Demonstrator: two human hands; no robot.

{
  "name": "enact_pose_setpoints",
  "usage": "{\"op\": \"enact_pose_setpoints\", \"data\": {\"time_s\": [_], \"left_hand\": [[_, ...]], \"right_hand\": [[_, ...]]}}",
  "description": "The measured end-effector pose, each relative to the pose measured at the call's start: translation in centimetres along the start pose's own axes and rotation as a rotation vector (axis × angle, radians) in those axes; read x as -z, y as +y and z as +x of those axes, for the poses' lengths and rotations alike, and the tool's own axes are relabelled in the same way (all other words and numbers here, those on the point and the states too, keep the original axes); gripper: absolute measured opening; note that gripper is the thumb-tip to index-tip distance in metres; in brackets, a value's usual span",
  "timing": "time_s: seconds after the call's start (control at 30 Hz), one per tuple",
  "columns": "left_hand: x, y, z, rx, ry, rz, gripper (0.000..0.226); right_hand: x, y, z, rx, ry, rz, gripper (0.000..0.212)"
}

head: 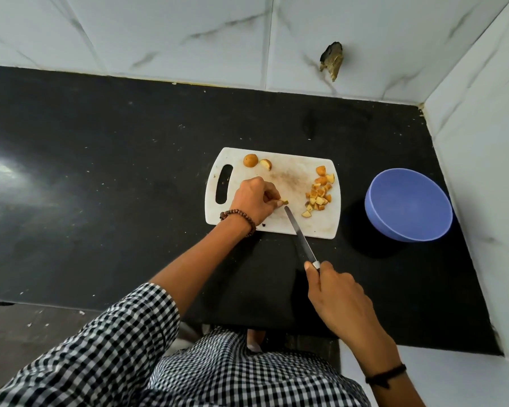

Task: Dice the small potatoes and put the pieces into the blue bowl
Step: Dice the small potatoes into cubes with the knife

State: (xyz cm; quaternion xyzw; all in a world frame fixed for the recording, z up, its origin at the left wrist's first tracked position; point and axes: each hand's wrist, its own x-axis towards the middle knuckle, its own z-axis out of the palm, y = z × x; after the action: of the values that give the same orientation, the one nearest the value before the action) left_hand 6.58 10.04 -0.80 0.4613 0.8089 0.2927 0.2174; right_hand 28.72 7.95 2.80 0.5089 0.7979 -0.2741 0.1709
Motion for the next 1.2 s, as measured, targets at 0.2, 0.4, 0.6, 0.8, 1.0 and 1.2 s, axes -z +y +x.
{"op": "enact_pose_setpoints", "data": {"time_s": [0.2, 0.4, 0.6, 0.8, 1.0, 1.2], "left_hand": [[0.9, -0.6, -0.4, -0.018, -0.104, -0.028, 0.022], [0.5, -0.6, -0.9, -0.017, -0.061, 0.020, 0.018], [-0.1, -0.7, -1.3, 0.049, 0.013, 0.035, 0.017], [-0.4, -0.4, -1.4, 0.108, 0.026, -0.061, 0.014], [-1.7, 1.8, -1.0, 0.019, -0.027, -0.175, 0.024], [-0.8, 0.4, -0.6, 0.094, 0.041, -0.148, 0.028]], "right_hand": [[0.1, 0.6, 0.2, 0.003, 0.073, 0.131, 0.043], [-0.3, -0.3, 0.5, 0.023, 0.073, 0.208, 0.044], [-0.9, -1.5, 1.4, 0.060, 0.077, 0.160, 0.046], [-0.5, -0.3, 2.2, -0.035, 0.185, 0.239, 0.046], [-0.7, -0.5, 2.1, -0.023, 0.260, 0.281, 0.044], [-1.1, -0.7, 2.2, 0.014, 0.252, 0.268, 0.044]]}}
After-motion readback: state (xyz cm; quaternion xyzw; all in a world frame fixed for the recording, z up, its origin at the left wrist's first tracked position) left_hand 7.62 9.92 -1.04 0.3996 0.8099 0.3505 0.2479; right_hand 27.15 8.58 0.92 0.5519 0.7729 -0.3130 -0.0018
